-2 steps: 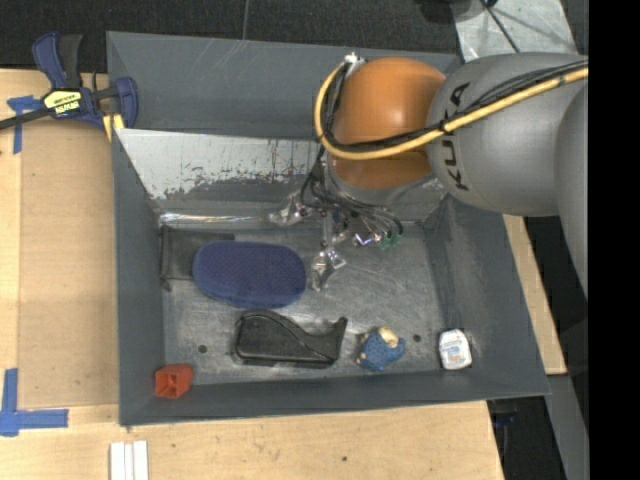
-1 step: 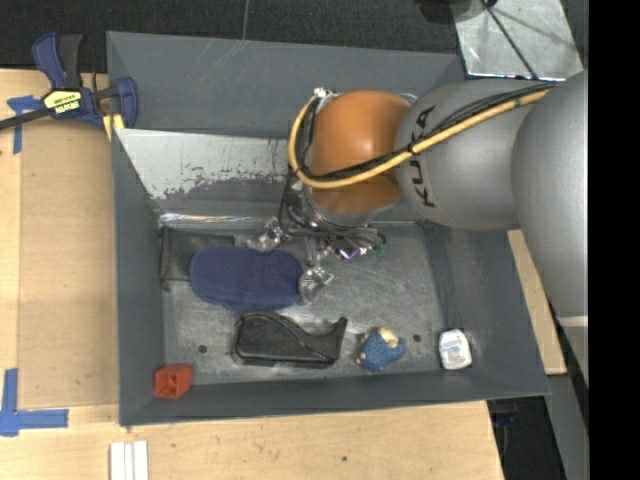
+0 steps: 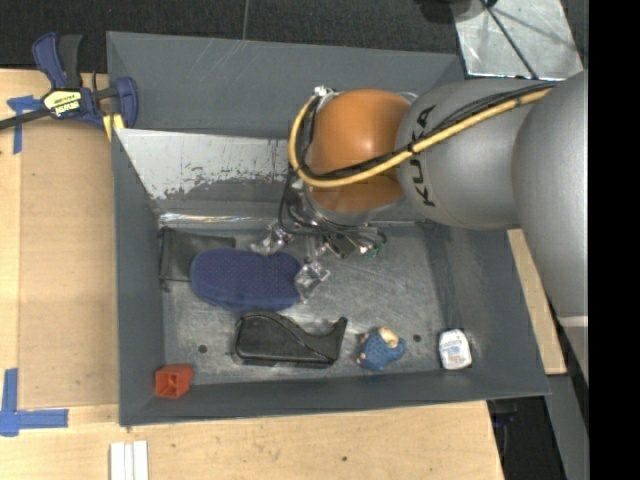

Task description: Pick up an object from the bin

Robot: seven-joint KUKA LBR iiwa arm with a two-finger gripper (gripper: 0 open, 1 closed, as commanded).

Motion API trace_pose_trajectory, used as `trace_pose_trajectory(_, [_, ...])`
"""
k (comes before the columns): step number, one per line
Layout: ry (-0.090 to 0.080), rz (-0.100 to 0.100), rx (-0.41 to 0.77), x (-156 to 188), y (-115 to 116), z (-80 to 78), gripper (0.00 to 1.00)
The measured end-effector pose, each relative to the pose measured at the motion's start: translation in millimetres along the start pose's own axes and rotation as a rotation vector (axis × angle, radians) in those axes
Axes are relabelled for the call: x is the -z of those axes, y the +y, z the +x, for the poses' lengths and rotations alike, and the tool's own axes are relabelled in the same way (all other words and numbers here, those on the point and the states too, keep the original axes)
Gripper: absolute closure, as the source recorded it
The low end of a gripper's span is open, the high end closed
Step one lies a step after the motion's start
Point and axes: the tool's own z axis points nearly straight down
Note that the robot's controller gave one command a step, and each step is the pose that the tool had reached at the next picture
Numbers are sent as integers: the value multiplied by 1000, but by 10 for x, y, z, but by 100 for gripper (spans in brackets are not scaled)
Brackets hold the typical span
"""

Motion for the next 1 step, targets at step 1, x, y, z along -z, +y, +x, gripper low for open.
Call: trace_pose_trajectory(1, [-2,2,-2,1608,-97,112,100])
